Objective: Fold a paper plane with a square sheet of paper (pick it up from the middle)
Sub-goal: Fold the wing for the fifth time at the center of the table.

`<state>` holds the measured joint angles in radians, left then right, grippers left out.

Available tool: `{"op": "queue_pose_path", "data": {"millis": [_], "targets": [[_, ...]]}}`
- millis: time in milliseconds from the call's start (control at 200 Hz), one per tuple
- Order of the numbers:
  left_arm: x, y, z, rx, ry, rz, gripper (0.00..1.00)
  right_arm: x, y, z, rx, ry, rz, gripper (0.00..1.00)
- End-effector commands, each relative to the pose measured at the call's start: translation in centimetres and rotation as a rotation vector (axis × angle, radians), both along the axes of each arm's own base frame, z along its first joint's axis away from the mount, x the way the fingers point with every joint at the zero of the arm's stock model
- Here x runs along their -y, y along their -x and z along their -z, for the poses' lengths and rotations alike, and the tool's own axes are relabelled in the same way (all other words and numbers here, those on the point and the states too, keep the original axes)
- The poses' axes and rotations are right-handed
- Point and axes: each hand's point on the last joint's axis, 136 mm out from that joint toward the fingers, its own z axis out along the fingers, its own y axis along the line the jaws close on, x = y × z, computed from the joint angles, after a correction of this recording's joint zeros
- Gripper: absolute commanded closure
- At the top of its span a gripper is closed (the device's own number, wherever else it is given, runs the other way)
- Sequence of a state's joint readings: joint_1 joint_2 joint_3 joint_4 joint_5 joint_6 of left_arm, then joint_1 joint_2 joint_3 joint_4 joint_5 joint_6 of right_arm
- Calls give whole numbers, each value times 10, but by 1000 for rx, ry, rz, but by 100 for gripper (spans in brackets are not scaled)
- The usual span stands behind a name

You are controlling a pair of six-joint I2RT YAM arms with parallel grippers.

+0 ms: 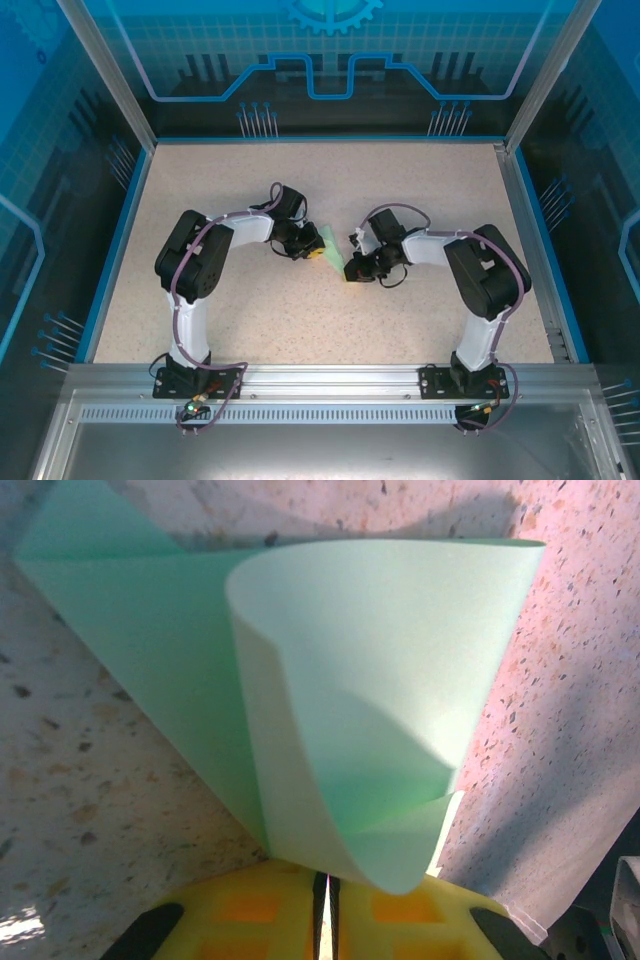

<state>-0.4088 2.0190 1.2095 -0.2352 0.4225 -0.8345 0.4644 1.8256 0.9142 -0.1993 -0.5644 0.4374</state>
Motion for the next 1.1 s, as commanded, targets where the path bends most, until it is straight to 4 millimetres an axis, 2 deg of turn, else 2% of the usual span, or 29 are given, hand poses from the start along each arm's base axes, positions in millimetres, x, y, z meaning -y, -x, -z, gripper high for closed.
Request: {"op": "queue_pose_path", "data": {"millis": [0, 75, 185, 350, 525, 770, 910, 1090], "targets": [[-21, 12, 34, -72, -121, -17, 87, -13, -17, -33, 56, -90, 15, 94], [-20, 12, 33, -69, -121, -13, 87, -17, -29, -37, 75, -95, 26, 94], [-19, 12, 31, -68, -114, -9, 87, -19, -41, -23, 42, -54, 45, 95], [-17, 11, 29, -62, -108, -1, 87, -15, -43, -4, 13, 12, 56, 96], [-11, 6, 21, -36, -82, 21, 87, -2, -35, 17, -28, 105, 62, 96], [27, -12, -31, 164, 180, 102, 85, 8, -29, 32, -62, 195, 68, 97], [35, -1, -41, 189, 199, 132, 85, 12, -30, 34, -73, 225, 78, 97], [40, 12, -32, 166, 191, 166, 85, 12, -29, 37, -81, 240, 77, 97]]}}
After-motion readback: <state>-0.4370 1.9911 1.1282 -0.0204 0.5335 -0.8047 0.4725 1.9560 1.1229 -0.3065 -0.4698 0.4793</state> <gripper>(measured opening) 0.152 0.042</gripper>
